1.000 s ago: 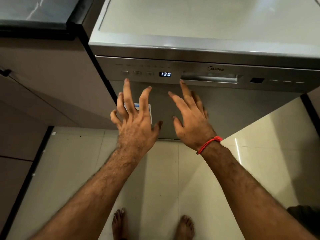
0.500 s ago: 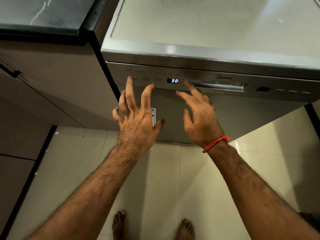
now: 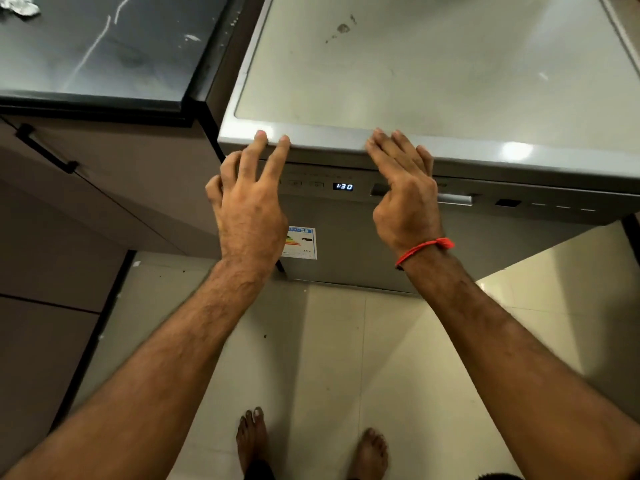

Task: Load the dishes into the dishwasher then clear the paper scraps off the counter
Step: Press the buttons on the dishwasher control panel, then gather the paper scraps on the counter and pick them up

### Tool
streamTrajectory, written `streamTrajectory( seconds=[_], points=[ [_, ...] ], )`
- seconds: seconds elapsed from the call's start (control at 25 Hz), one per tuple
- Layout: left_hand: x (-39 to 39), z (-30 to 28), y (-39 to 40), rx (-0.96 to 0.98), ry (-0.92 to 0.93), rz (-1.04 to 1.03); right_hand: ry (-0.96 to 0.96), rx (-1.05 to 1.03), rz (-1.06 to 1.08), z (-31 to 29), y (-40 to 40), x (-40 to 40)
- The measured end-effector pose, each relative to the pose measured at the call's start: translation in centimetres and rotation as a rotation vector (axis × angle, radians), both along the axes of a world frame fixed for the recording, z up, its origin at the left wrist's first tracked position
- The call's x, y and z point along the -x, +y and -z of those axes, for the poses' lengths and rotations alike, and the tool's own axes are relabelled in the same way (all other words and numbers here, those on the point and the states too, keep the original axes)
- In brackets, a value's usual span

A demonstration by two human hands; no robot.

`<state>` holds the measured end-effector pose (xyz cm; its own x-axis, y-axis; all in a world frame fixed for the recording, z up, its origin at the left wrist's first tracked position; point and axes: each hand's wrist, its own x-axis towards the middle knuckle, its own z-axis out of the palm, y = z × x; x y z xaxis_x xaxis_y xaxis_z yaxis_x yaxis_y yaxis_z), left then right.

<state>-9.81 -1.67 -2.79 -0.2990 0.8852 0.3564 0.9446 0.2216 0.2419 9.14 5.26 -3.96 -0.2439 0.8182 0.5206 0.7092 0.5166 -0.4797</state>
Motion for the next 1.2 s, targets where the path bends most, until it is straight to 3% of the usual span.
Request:
streamTrajectory(
  seconds=[0.2,0.44,0.68,0.96,1.08,1.2],
  points=[
    [-0.1,-4.8,-0.5,0.254,-0.060,0.034,-0.134,0.267,-0.048,-3.3,-0.2,-0.3],
    [0.3,-9.2,0.4,0.511,-0.145,0.056,-0.611,0.576,-0.118,-9.1,1.0,0.6],
    [1.8,-10.4,1.2,0.641,-0.207,0.148,-0.700,0.745,-0.093,-12.5,3.9,1.3],
    [8.8,-11.6,5.0,0.613,-0.328,0.340,-0.740,0.908,0.058,-15.2,7.0,4.6],
    [15.1,-11.8,5.0,0.447,-0.333,0.330,-0.565,0.883,0.117,-15.6,6.3,8.0],
    [23.0,-12.1,4.8,0.376,-0.242,0.271,-0.317,0.734,-0.040,-14.9,4.3,15.1]
  ],
)
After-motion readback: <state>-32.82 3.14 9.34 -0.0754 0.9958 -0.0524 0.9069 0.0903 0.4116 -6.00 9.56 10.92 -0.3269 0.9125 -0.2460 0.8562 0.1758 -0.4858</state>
